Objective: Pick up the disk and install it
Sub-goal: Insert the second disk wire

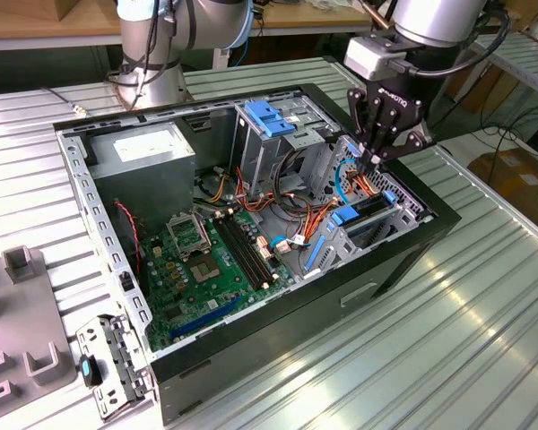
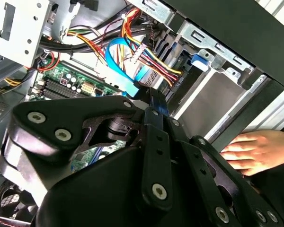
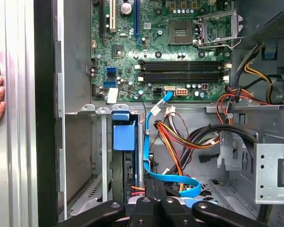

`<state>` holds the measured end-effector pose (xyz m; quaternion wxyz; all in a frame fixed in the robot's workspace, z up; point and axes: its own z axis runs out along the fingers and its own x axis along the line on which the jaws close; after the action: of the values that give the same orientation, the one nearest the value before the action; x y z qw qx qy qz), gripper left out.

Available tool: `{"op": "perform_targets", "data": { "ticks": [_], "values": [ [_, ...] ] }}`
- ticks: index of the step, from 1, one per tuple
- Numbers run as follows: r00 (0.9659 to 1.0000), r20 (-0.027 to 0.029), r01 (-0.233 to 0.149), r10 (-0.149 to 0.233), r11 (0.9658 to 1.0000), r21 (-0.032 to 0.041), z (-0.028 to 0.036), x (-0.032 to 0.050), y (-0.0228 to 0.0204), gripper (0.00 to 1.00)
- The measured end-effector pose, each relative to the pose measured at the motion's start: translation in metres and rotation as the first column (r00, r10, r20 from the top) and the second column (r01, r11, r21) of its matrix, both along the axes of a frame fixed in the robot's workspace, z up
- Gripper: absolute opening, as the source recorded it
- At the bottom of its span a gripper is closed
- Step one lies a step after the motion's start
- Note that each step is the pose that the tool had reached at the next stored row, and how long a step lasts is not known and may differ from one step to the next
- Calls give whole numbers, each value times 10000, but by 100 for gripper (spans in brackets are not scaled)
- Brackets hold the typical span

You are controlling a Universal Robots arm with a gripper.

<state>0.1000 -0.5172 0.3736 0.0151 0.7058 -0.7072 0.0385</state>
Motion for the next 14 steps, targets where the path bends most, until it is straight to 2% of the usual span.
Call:
{"op": "perform_targets", "data": {
  "ticks": [1,3,8,10,12,14],
  "values": [
    [10000,0,0,0,10000,-26,0,0,-1,10],
    [10000,-1,1,-1,10000,-31,30,0,0,10],
    [10000,-12,1,-1,10000,-28,169,1,0,10],
    [10000,-13,1,-1,10000,-31,172,1,1,10],
    [10000,-13,-1,0,10000,-85,173,2,15,10],
    [10000,-13,1,-1,9999,-108,168,2,61,10]
  ]
}}
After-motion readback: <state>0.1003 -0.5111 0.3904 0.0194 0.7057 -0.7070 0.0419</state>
